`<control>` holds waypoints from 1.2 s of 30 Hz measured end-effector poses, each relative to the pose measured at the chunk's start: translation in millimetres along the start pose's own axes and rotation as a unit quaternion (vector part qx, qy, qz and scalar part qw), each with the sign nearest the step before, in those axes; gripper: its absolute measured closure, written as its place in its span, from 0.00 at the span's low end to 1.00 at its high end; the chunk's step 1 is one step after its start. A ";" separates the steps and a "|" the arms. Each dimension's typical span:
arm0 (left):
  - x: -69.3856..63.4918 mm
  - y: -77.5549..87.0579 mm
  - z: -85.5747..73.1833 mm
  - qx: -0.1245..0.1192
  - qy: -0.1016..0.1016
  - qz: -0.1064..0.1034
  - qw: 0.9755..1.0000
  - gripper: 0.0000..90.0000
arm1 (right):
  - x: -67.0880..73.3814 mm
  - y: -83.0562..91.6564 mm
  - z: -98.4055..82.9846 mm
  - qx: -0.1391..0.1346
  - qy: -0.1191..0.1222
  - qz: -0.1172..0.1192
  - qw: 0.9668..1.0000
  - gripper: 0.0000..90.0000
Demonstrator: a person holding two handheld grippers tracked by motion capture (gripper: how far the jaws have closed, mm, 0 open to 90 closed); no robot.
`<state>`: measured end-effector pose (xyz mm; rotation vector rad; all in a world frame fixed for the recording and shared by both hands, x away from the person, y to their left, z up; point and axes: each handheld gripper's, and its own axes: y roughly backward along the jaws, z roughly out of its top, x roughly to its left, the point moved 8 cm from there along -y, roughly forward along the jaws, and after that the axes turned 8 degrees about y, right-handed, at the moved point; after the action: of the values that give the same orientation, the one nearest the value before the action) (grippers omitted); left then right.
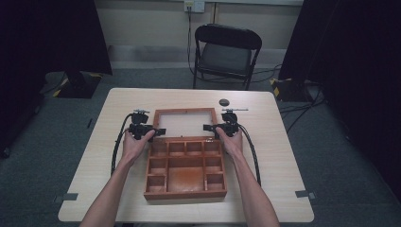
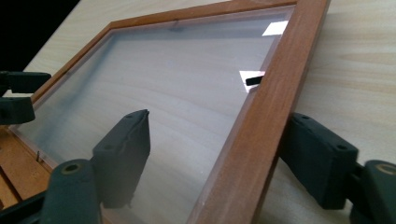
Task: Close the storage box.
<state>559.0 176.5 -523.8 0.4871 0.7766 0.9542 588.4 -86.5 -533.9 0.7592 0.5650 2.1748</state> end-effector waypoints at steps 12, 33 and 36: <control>-2.2 4.4 6.1 -0.003 0.000 -0.003 1.000 0.26 | -0.8 13.9 10.6 -0.039 0.022 -0.008 0.999 0.43; -9.1 10.8 15.0 -0.026 -0.012 -0.004 1.000 0.29 | 4.8 28.7 22.5 -0.072 0.048 -0.015 0.996 0.54; -9.2 12.7 16.6 -0.032 -0.012 -0.005 0.999 0.30 | 5.8 30.8 24.4 -0.077 0.051 -0.014 0.996 0.55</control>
<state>561.8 174.3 -501.3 0.4378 0.7232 0.9596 586.0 -97.4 -495.8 0.5586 0.4509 2.2104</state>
